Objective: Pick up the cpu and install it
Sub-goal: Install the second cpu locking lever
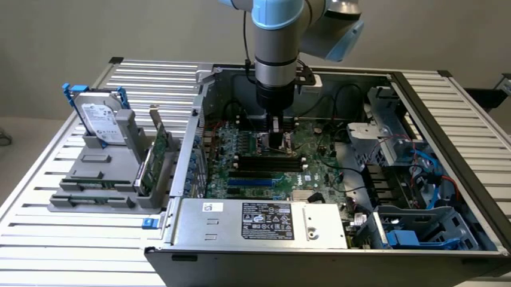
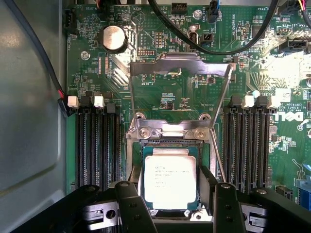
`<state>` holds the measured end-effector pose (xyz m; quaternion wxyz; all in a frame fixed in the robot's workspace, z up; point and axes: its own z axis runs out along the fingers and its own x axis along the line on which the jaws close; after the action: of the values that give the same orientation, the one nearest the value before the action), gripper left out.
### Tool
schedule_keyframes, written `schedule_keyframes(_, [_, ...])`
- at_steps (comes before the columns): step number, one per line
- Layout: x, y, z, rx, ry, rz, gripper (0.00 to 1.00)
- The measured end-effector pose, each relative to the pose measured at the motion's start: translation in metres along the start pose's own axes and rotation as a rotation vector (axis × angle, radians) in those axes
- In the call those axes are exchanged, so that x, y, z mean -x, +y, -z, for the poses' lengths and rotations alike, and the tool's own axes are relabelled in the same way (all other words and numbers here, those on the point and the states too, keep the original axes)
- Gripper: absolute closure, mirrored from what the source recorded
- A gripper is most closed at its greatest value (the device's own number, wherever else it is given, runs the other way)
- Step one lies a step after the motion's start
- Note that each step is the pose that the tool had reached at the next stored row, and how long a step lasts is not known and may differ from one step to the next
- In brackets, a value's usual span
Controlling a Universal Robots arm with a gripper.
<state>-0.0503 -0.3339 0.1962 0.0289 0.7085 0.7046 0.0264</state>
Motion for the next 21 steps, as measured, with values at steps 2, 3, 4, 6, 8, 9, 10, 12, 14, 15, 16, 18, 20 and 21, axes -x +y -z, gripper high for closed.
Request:
schedule_keyframes(2, [0.0000,0.0000,0.0000,-0.0001,-0.0006,0.000,0.45])
schedule_keyframes(3, [0.0000,0.0000,0.0000,0.0000,-0.0006,0.000,0.45])
schedule_keyframes(4, [0.0000,0.0000,0.0000,0.0000,-0.0007,0.000,0.45])
schedule_keyframes(6, [0.0000,0.0001,0.0002,0.0000,-0.0007,0.000,0.45])
schedule_keyframes(8, [0.0000,0.0001,0.0010,-0.0001,-0.0007,0.000,0.45])
schedule_keyframes(9, [0.0000,0.0001,0.0015,0.0000,-0.0007,0.000,0.45])
schedule_keyframes(10, [0.0000,0.0002,0.0019,0.0000,-0.0006,0.000,0.45])
schedule_keyframes(12, [-0.0001,0.0002,0.0020,0.0001,-0.0005,0.000,0.45])
schedule_keyframes(14, [0.0000,0.0002,0.0021,0.0003,-0.0010,0.000,0.45])
schedule_keyframes(15, [0.0000,0.0002,0.0021,0.0004,-0.0015,0.000,0.45])
schedule_keyframes(16, [0.0001,0.0001,0.0022,0.0009,-0.0021,0.000,0.45])
schedule_keyframes(18, [0.0000,0.0001,0.0021,0.0042,-0.0029,0.000,0.45])
schedule_keyframes(20, [0.0000,0.0002,0.0020,0.0110,-0.0040,0.000,0.45])
schedule_keyframes(21, [-0.0001,0.0002,0.0019,0.0149,-0.0047,0.000,0.45])
